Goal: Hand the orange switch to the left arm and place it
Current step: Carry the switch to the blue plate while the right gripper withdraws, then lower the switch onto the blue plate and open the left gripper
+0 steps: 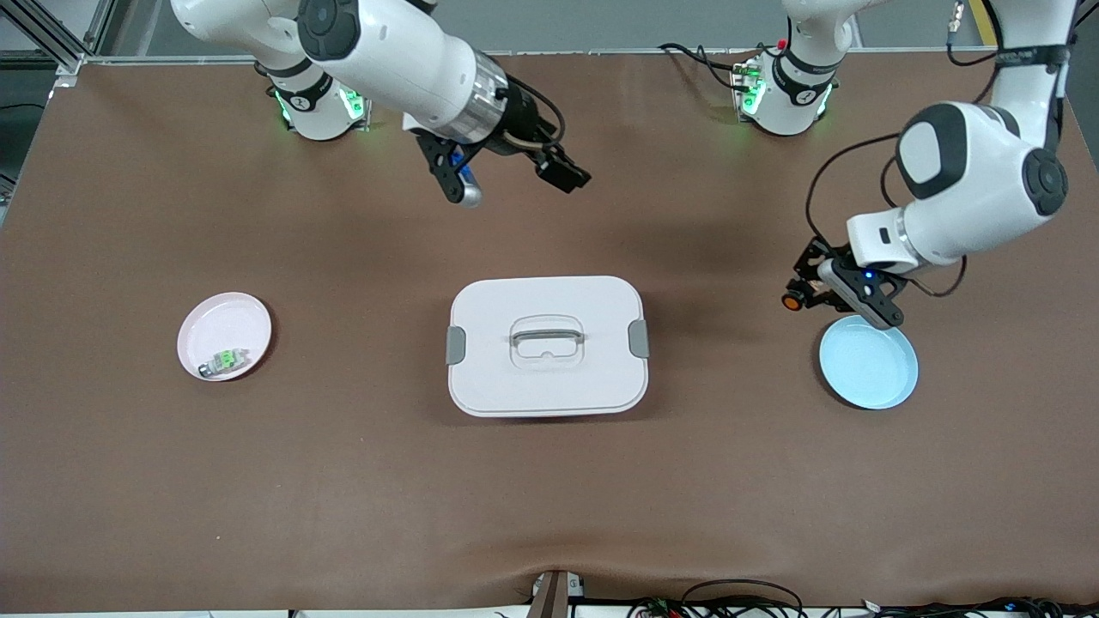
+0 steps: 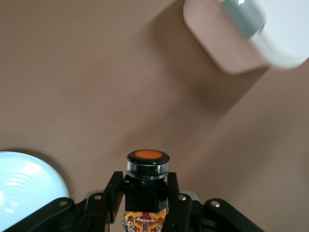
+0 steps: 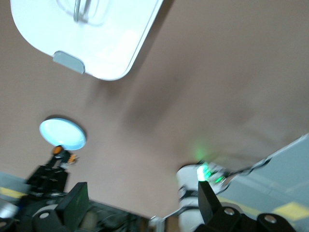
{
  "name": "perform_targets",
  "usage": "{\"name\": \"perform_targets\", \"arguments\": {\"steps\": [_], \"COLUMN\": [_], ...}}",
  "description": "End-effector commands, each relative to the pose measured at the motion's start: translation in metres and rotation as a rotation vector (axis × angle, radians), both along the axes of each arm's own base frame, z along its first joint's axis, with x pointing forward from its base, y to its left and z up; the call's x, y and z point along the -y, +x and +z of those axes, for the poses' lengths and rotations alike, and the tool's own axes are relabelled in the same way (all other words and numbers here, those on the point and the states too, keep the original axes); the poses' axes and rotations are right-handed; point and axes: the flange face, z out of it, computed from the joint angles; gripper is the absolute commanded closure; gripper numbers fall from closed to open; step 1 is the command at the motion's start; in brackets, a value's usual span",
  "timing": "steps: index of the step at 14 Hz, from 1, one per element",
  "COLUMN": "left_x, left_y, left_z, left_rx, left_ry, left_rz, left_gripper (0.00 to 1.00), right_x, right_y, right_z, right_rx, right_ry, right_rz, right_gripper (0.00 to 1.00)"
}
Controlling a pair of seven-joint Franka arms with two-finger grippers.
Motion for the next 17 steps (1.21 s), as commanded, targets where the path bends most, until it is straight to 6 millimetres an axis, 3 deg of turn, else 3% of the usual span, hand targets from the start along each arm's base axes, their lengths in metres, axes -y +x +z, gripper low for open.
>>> {"name": "perform_targets", "arguments": {"steps": [1, 3, 6, 10, 14, 17], "left_x": [-0.013, -0.021, -0.031, -0.041, -0.093, -0.12], "left_y": [0.029, 0.038, 0.052, 0.058, 0.059, 0.054], "left_z": [-0.021, -0.039, -0.063, -0.081, -0.115, -0.136], "left_rx": [0.009, 0.003, 0.01, 0.029, 0.067, 0.106], "left_ry": [0.063, 0.149, 0.27, 0.335, 0.28, 0.252], "left_rz": [-0.152, -0.239, -0.386, -0.522, -0.661, -0.747], "left_gripper": [1.0, 1.0, 1.0, 1.0, 1.0, 1.0], "right_x": [0.036, 0.055, 0.098, 0.16, 0.236, 0.288], "right_y": [-0.032, -0.039, -0.033, -0.029, -0.024, -0.013], "right_z": [-0.006, -0.007, -0.006, -0.015, -0.025, -0.018], "right_rx": [0.11, 0.147, 0.181, 0.241, 0.301, 0.345], "right_ry": [-0.116, -0.185, -0.187, -0.244, -0.298, -0.326], "right_rz": [0.182, 0.307, 0.434, 0.597, 0.775, 0.866], "right_gripper": [0.0, 0.0, 0.0, 0.0, 0.0, 0.0]}}
